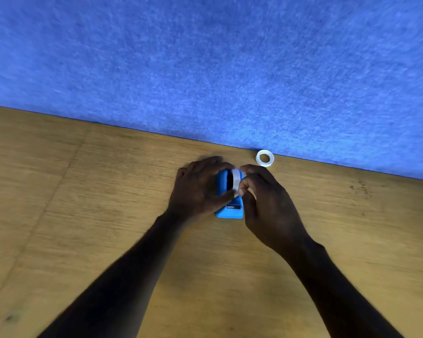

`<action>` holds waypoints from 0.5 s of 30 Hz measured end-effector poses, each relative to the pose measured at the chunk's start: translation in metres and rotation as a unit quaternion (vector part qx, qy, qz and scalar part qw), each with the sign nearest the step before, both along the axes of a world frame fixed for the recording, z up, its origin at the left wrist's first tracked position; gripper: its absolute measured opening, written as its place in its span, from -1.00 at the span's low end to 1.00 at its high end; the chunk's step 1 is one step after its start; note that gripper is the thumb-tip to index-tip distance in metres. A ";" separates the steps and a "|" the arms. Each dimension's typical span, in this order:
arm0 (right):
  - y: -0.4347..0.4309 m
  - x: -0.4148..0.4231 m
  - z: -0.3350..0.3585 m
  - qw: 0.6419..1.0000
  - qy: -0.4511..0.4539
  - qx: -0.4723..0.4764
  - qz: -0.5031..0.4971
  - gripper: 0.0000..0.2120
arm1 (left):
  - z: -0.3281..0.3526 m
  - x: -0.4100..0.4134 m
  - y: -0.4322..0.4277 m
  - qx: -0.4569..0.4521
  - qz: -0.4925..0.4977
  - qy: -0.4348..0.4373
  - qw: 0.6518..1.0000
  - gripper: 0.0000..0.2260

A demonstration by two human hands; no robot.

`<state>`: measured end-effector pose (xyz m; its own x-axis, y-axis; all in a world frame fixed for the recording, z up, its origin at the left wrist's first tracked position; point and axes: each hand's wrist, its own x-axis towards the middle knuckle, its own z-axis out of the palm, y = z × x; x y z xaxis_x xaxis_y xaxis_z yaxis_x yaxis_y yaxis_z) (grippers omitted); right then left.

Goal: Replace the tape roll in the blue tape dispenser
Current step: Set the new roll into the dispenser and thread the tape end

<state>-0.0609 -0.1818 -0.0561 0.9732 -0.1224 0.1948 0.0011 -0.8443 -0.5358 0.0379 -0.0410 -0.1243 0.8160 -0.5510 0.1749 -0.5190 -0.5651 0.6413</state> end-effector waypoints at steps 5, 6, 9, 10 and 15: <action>0.007 -0.008 -0.002 0.999 -0.019 -0.020 0.022 -0.86 | -0.004 -0.001 0.000 -0.010 0.005 -0.017 1.000 -0.49; 0.008 -0.010 -0.004 0.999 -0.026 -0.026 0.015 -0.84 | -0.004 -0.001 0.000 -0.011 0.002 -0.020 1.000 -0.49; 0.015 -0.016 -0.012 0.998 -0.058 -0.034 -0.017 -0.85 | -0.001 0.000 0.003 -0.012 -0.013 -0.009 1.000 -0.48; 0.018 -0.019 -0.016 0.996 -0.074 -0.039 -0.027 -0.87 | 0.000 0.000 0.004 -0.016 -0.016 0.000 1.000 -0.48; 0.027 -0.031 -0.038 0.985 -0.142 -0.081 -0.051 -0.96 | 0.001 0.001 0.005 -0.068 -0.022 0.024 0.997 -0.52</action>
<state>-0.0920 -0.1550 -0.0937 0.8613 -0.1616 0.4817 0.0420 -0.9222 -0.3845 0.0388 -0.0363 -0.1233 0.8009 -0.5604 0.2109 -0.5079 -0.4493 0.7350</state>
